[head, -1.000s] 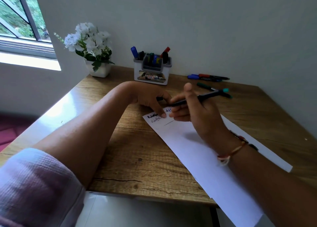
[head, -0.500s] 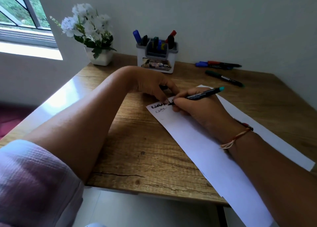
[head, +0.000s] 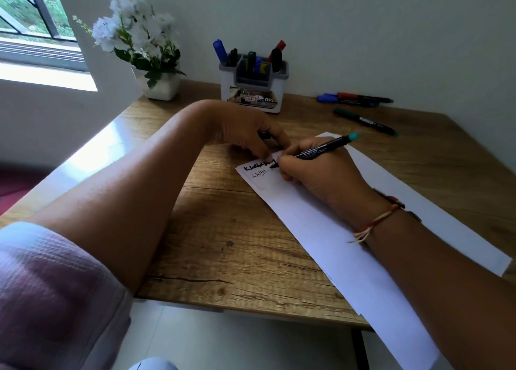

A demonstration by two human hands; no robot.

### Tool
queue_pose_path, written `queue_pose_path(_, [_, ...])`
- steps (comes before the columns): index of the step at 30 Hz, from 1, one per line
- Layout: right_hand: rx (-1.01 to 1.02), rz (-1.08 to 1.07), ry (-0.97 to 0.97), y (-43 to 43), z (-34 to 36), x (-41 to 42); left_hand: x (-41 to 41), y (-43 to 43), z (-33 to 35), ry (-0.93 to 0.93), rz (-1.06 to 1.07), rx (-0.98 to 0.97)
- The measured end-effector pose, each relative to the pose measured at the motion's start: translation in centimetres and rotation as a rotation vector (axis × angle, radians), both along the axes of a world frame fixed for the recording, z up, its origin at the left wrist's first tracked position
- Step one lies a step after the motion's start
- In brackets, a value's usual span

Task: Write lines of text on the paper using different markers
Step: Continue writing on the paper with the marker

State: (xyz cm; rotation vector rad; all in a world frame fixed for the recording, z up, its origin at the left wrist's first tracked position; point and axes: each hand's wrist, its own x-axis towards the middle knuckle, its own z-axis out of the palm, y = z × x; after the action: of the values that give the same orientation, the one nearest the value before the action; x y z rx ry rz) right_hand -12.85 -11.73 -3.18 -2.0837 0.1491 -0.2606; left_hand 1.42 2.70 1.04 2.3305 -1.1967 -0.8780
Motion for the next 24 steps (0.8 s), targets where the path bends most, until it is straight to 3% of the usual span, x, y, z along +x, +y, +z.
queue_pose_path(24, [-0.016, -0.073, 0.016, -0.11, 0.28, 0.06, -0.12, 0.05, -0.01, -0.024, -0.001, -0.005])
